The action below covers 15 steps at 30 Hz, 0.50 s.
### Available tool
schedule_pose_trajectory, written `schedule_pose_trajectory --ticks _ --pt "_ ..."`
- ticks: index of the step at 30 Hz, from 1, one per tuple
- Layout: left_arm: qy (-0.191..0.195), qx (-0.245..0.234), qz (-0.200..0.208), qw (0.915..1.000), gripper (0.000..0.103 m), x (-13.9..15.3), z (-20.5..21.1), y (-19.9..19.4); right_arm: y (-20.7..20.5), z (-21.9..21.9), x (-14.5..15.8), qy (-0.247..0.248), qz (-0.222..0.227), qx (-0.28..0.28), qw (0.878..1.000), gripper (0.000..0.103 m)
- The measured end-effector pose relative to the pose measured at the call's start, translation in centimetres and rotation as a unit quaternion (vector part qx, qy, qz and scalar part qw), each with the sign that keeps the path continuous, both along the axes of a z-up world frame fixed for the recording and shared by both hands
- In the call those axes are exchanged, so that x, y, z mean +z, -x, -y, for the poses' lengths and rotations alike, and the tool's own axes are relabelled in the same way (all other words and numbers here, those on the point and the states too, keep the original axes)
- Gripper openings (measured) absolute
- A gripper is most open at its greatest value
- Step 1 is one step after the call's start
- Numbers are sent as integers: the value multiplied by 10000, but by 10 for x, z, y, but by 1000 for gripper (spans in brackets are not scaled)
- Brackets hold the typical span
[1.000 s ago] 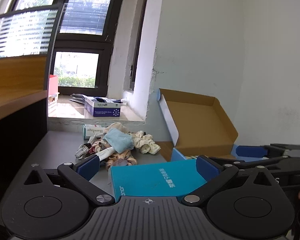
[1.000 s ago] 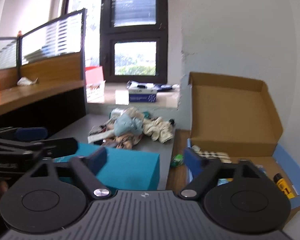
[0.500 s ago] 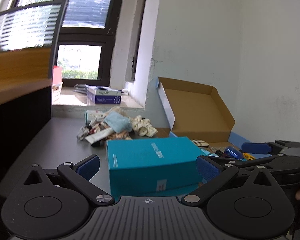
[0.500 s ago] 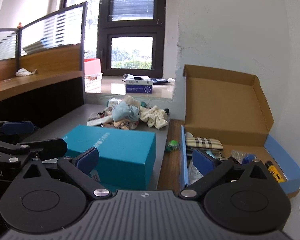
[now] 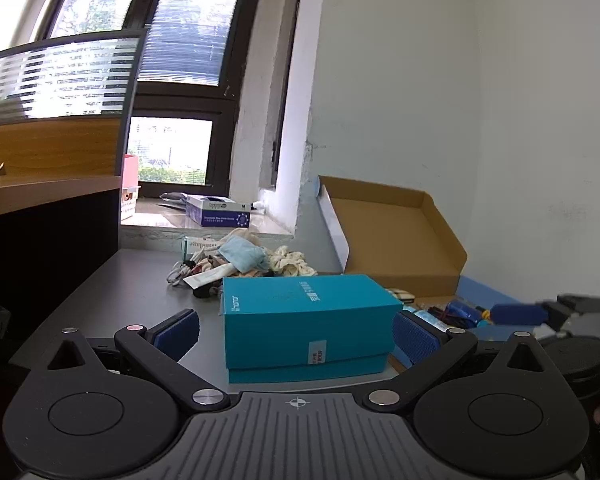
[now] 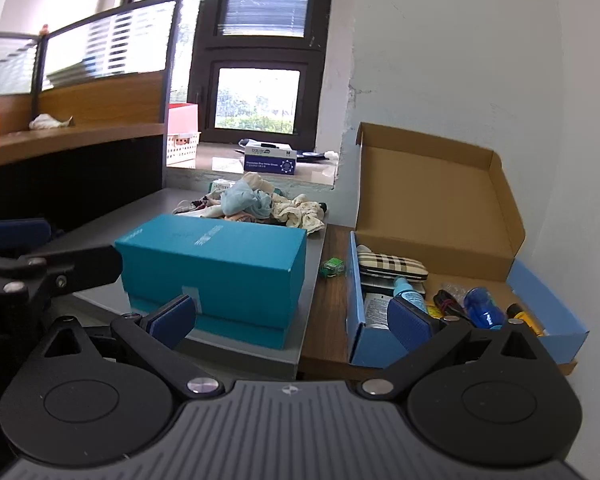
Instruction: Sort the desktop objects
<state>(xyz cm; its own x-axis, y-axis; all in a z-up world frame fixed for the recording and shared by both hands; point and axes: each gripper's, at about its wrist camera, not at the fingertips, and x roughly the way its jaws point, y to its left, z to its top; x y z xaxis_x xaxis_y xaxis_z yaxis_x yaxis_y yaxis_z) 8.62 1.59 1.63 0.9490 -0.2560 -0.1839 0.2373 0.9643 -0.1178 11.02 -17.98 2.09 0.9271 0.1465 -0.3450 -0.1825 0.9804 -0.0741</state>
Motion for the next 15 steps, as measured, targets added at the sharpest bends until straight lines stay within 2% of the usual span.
schedule_pose_trajectory --ticks 5,15 --pt "285 43 197 9994 103 2 -7 16 16 1 -3 -27 60 14 10000 103" --pt "176 90 692 9974 103 3 -6 44 49 6 3 -214 454 8 9987 103"
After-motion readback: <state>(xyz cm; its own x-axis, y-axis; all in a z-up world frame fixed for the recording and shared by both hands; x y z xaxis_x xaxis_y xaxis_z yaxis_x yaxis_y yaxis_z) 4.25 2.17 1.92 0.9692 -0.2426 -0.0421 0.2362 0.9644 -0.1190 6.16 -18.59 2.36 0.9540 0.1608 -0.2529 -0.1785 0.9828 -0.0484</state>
